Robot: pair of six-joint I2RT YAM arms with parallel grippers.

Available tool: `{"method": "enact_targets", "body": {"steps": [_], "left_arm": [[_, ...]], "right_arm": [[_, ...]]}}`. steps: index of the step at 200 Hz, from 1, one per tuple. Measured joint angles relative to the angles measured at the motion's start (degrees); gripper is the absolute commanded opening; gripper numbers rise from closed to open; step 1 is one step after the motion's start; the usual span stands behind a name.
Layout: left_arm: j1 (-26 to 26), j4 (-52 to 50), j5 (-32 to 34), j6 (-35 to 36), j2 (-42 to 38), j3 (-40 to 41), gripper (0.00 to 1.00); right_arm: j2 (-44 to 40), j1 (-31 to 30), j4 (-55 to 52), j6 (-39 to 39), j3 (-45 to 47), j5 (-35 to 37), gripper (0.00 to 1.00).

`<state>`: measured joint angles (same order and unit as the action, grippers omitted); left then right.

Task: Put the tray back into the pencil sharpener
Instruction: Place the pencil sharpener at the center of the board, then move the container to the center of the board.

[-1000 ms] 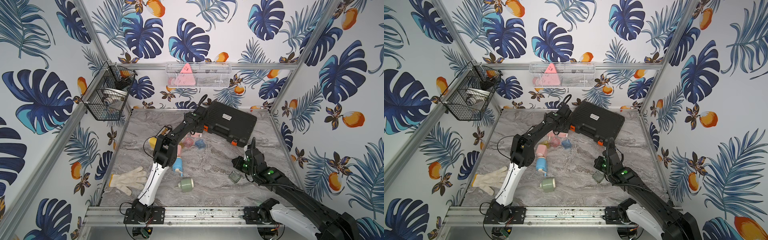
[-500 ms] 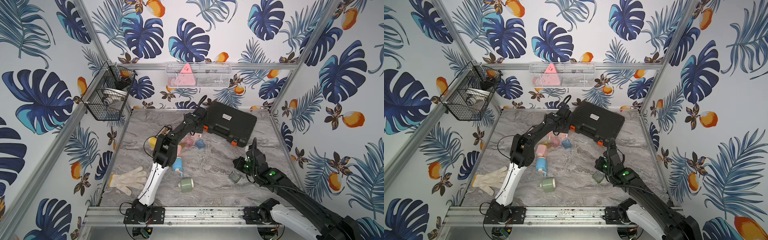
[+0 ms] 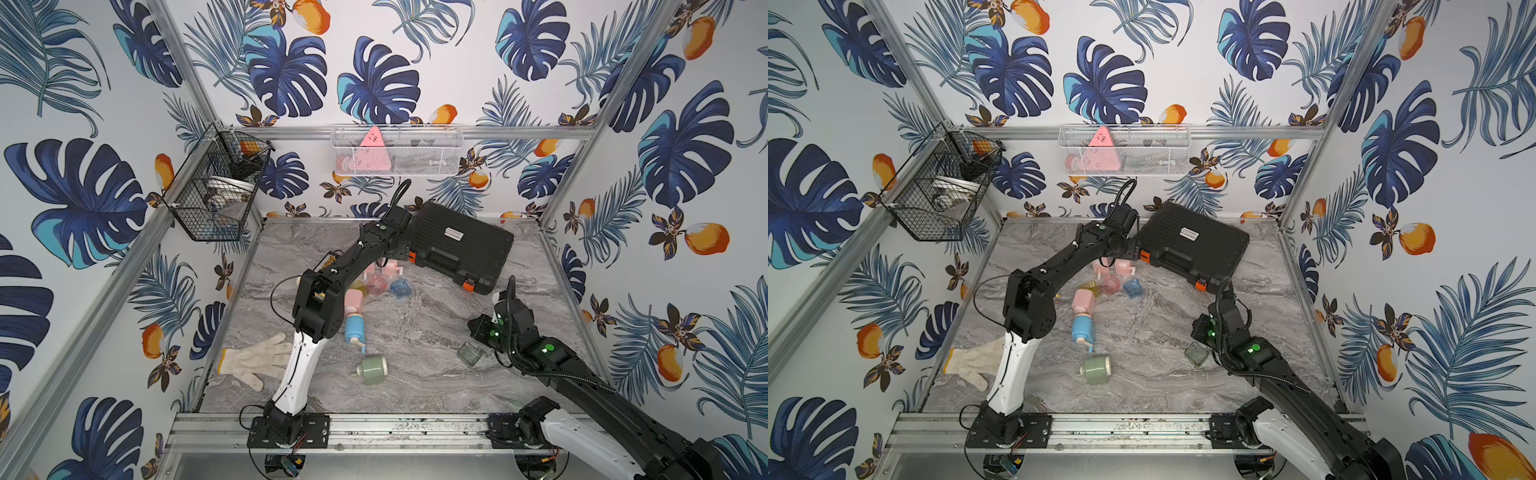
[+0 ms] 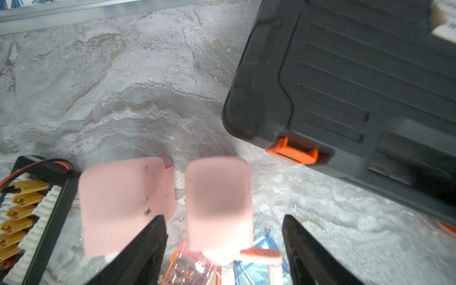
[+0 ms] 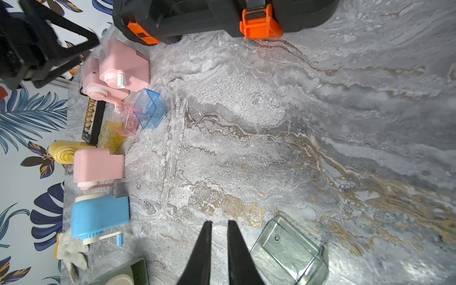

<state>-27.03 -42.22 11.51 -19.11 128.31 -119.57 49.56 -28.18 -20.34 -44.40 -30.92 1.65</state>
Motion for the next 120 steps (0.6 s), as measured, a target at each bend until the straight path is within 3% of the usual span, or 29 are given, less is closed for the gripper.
{"method": "enact_targets", "body": {"steps": [77, 120], "left_arm": [[-0.74, 20.24, -2.01, 4.83, -33.38, 35.45, 0.7], [-0.76, 25.77, -6.08, 11.78, -45.07, 48.39, 0.7]], "right_arm": [[7.69, -1.05, -2.54, 3.65, -3.74, -1.53, 0.22], [13.11, -7.89, -5.92, 4.24, -7.39, 1.22, 0.26]]}}
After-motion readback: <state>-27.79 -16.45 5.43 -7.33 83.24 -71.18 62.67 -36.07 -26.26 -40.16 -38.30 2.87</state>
